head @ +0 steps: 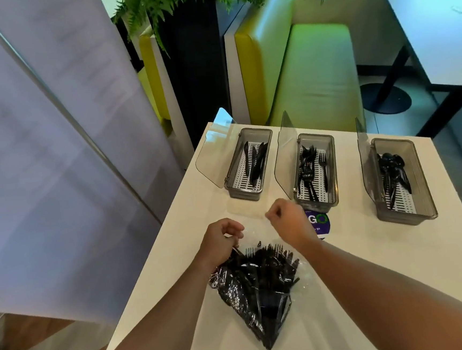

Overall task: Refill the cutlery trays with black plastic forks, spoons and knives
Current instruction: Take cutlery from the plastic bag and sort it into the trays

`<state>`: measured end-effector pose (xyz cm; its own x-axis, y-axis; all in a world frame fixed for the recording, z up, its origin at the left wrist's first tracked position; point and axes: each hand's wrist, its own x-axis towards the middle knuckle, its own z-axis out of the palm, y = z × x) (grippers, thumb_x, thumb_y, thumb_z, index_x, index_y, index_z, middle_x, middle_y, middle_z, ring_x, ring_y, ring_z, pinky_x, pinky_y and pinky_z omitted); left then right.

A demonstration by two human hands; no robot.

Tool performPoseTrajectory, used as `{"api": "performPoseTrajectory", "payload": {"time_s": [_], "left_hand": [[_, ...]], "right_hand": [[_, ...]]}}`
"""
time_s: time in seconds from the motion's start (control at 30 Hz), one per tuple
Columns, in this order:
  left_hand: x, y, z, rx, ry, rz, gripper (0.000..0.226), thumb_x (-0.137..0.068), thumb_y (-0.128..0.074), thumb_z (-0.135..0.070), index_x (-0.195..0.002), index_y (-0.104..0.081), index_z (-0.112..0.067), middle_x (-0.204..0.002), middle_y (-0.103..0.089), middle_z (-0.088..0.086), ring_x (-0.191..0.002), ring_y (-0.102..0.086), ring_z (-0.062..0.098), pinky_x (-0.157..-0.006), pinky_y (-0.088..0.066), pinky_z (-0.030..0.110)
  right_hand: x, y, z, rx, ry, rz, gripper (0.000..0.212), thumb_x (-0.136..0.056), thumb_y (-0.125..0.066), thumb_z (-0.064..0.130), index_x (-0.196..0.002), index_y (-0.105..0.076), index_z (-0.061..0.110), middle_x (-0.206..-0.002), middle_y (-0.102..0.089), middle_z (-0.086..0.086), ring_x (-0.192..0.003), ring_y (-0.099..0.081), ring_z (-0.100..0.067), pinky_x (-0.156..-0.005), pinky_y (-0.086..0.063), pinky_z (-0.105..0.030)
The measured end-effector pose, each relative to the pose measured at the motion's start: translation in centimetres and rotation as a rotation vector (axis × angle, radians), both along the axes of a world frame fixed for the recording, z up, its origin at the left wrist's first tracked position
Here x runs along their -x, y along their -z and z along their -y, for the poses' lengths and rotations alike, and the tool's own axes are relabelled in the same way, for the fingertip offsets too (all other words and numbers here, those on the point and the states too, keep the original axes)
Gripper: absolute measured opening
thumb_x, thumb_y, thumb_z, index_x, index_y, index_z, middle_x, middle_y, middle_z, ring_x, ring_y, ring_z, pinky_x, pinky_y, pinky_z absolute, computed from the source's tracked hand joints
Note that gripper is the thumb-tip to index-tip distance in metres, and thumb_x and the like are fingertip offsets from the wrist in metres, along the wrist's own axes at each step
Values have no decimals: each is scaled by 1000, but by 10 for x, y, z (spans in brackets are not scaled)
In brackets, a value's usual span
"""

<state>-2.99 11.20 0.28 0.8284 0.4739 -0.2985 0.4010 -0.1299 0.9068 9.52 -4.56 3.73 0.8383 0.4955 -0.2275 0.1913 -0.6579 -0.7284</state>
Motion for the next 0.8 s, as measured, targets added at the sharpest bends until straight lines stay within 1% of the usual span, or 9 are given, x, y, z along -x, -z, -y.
{"api": "performPoseTrajectory", "payload": {"time_s": [0.07, 0.13, 0.23, 0.3, 0.4, 0.53, 0.6, 0.7, 0.8], "left_hand": [[0, -2, -2, 9, 5, -21, 34, -84, -55, 18, -93, -67, -12, -80, -68, 7, -64, -61, 21, -72, -57, 41], [-4, -5, -2, 40, 21, -64, 23, -88, -65, 5, -101, -62, -14, -85, -66, 9, -66, -66, 21, -75, -57, 44], [-16, -16, 3, 78, 73, -125, 42, -85, -80, -24, -118, -55, -17, -94, -66, 10, -76, -71, 19, -63, -51, 23], [-27, -26, 7, 41, 111, -108, 35, -86, -80, -24, -113, -61, -11, -90, -67, 11, -71, -70, 18, -53, -46, 15], [-38, -33, 11, -10, 102, -81, 8, -93, -70, -7, -91, -64, -3, -81, -65, 13, -63, -62, 18, -44, -44, 15], [-37, -27, 7, -71, 43, -121, 10, -97, -65, -13, -92, -60, -6, -77, -61, 5, -59, -61, 20, -44, -44, 20], [-35, -22, 7, -82, 24, -125, 11, -99, -61, -12, -93, -57, -4, -78, -59, 5, -58, -59, 19, -42, -42, 15], [-39, -21, 11, -66, 9, -113, 9, -101, -57, -9, -95, -55, -3, -78, -57, 3, -60, -56, 19, -39, -39, 12], [-38, -20, 8, -58, -3, -126, 9, -102, -55, -11, -94, -54, -8, -81, -57, 3, -63, -56, 19, -41, -39, 13]], "right_hand": [[-11, -3, 6, -44, 25, -79, 17, -98, -64, 26, -87, -66, 14, -77, -74, -3, -62, -62, -14, -56, -50, -30], [-13, -2, 8, -117, -31, -202, 16, -96, -67, 24, -86, -67, 12, -72, -75, -4, -66, -68, -17, -61, -52, -31], [-7, 1, 8, -252, -91, -355, 13, -95, -70, 17, -85, -65, 9, -70, -72, -9, -72, -72, -27, -63, -51, -34], [-3, 2, 7, -300, -100, -378, 13, -94, -71, 17, -84, -65, 11, -72, -71, -10, -71, -71, -24, -65, -50, -37], [1, -1, 11, -231, -125, -263, 17, -90, -75, 31, -95, -66, 19, -84, -70, -2, -74, -67, -13, -71, -53, -36], [17, -1, 27, 23, -262, -46, 57, -80, -81, 45, -125, -51, 30, -112, -57, 11, -92, -61, -7, -77, -56, -26], [22, 5, 35, 85, -277, 9, 63, -80, -82, 41, -130, -46, 29, -118, -54, 11, -97, -60, -9, -80, -57, -28], [13, 11, 52, 133, -210, 41, 43, -88, -73, 25, -122, -48, 26, -115, -55, 8, -98, -60, -13, -80, -56, -31], [-4, 12, 66, 249, -185, 48, 11, -92, -58, 11, -97, -58, 21, -101, -62, 3, -90, -60, -17, -76, -52, -30]]}}
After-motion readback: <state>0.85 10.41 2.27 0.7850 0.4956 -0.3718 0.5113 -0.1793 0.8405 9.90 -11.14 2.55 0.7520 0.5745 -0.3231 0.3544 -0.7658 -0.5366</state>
